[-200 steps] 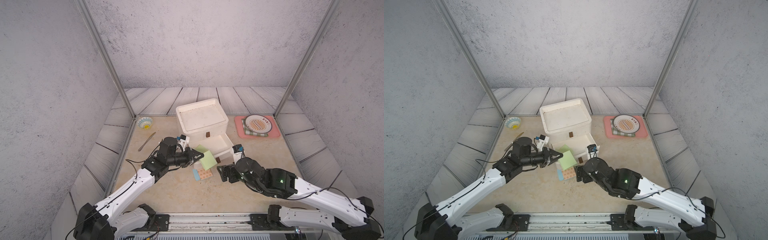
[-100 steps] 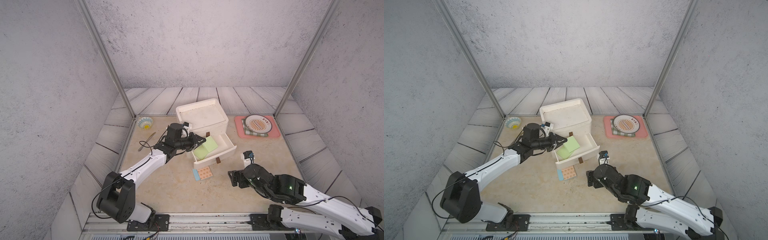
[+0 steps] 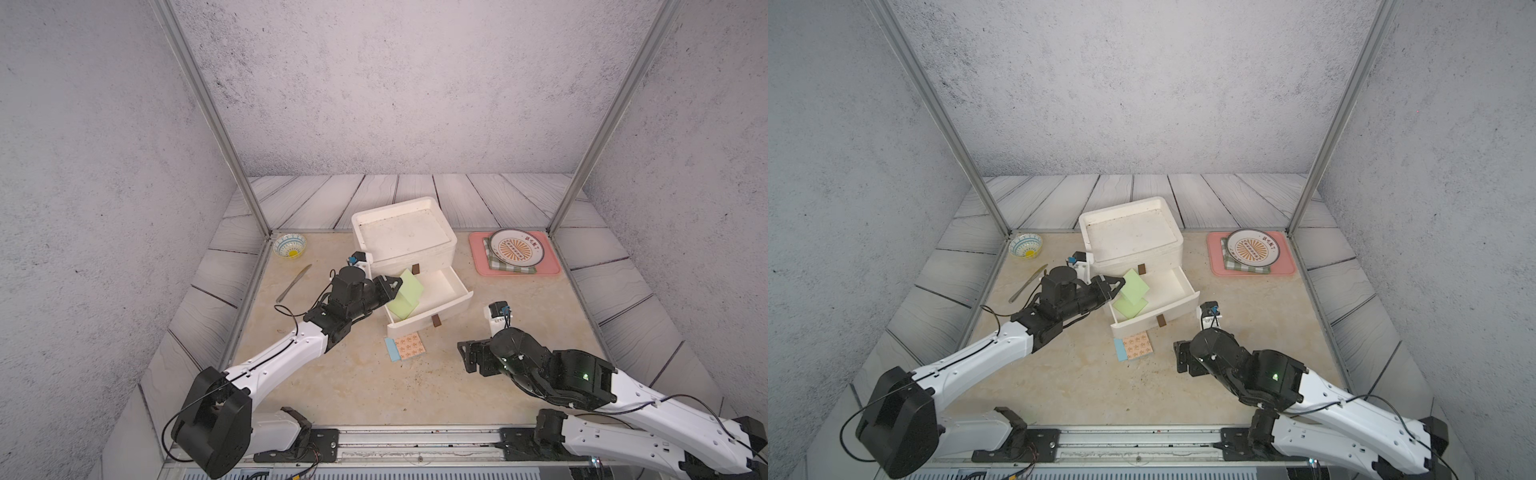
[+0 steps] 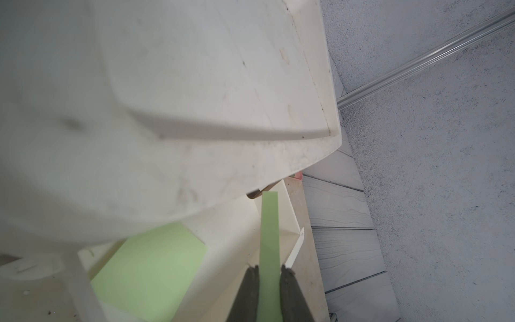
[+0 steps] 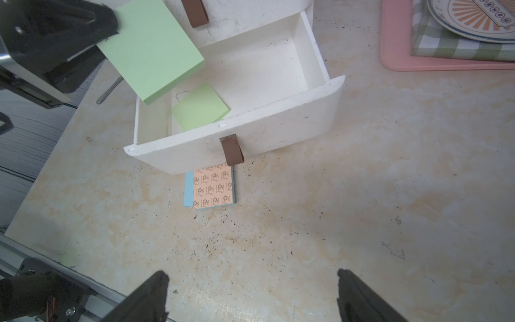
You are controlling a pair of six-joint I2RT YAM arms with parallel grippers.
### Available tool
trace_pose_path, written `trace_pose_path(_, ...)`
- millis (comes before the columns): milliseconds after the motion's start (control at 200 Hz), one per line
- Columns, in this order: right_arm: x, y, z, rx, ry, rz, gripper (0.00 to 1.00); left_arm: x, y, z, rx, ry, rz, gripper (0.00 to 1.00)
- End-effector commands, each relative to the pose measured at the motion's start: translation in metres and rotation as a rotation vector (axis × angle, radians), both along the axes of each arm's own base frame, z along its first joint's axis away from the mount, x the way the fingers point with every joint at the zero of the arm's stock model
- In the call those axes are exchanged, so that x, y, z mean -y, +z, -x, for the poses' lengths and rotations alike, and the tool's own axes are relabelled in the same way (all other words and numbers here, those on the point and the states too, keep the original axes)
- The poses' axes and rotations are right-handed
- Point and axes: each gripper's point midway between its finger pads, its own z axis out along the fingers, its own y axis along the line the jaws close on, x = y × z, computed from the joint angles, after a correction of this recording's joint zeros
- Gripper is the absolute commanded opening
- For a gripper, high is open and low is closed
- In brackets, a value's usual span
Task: Please put the sticky notes in the drawer by color
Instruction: Place the sticky notes in the drawer, then close the drawer in the storage box.
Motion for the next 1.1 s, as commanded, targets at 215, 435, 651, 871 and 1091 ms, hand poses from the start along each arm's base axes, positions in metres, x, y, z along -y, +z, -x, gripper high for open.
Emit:
trace_pose_path(215,-0.010,-0.004,-0.001,-0.017,0.022,-0.001,0.96,-0.001,-0.024,-0.013,0.037,0.092,-0.122,0.00)
trace_pose_path(435,-0.009,-0.006,-0.001,-0.020,0.018,-0.003,0.96,0.013,-0.023,-0.012,0.050,0.034,-0.126,0.37)
trace_pose_path(651,-0.011,-0.010,0.000,-0.029,0.022,-0.009,0.96,0.004,-0.011,-0.003,0.067,0.031,-0.154,0.59)
trace_pose_path(871,-0.020,-0.021,-0.002,-0.044,0.033,-0.004,0.96,-0.035,0.053,0.018,0.249,0.098,-0.213,0.62)
trace_pose_path(1091,-0.058,-0.046,-0.010,-0.096,0.112,0.056,0.97,-0.070,0.116,0.028,0.406,0.150,-0.407,0.84)
